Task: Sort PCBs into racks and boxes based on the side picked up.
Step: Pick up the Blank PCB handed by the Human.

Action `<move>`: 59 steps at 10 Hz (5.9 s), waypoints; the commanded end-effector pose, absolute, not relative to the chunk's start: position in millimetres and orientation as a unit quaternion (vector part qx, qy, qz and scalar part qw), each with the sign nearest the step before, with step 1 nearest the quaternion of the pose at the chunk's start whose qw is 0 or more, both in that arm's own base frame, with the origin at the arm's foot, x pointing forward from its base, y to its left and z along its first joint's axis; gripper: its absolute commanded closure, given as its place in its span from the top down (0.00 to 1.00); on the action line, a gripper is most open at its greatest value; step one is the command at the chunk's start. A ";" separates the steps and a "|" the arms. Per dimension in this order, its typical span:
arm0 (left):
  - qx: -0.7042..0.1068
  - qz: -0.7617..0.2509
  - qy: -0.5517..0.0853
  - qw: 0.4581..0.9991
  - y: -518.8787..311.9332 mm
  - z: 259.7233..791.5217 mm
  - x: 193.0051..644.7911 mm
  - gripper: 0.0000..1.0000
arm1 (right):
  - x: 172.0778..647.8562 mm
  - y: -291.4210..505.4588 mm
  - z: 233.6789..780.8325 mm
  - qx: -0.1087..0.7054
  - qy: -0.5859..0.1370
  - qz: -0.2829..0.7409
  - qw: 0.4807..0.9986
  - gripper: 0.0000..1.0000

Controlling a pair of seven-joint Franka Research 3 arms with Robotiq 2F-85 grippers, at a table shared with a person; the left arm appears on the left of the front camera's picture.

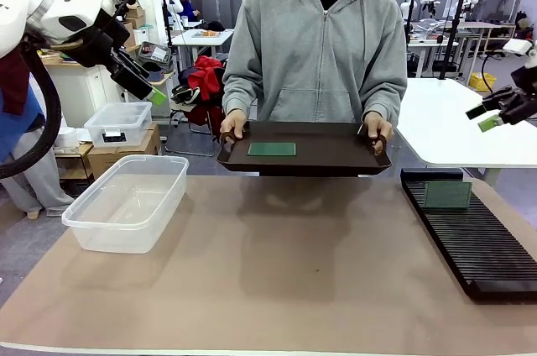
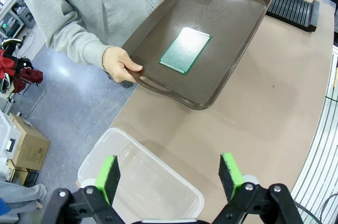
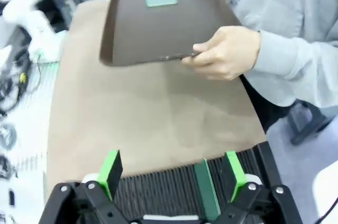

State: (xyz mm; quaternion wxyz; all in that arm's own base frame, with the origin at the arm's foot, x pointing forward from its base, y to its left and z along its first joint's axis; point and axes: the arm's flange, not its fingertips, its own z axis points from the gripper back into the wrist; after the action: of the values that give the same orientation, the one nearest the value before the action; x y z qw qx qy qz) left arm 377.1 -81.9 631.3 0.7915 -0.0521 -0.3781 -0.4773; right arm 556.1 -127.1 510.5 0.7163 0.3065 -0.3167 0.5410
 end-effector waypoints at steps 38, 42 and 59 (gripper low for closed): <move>-0.053 -0.479 -0.375 0.792 -81.6 630.1 376.4 1.00 | 449.8 -64.7 623.7 0.161 -0.358 0.466 0.793 1.00; -0.053 -0.479 -0.375 0.792 -81.6 630.1 376.4 1.00 | 449.8 -64.7 623.7 0.161 -0.358 0.466 0.793 1.00; -0.053 -0.479 -0.375 0.792 -81.6 630.1 376.4 1.00 | 449.8 -64.7 623.7 0.161 -0.358 0.466 0.793 1.00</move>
State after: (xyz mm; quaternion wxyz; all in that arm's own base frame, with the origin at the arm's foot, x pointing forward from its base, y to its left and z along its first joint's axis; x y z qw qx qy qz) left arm 377.0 -82.0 631.4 0.7914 -0.0521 -0.3782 -0.4774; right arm 449.9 -66.5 623.1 0.7931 0.1621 -0.3579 0.4654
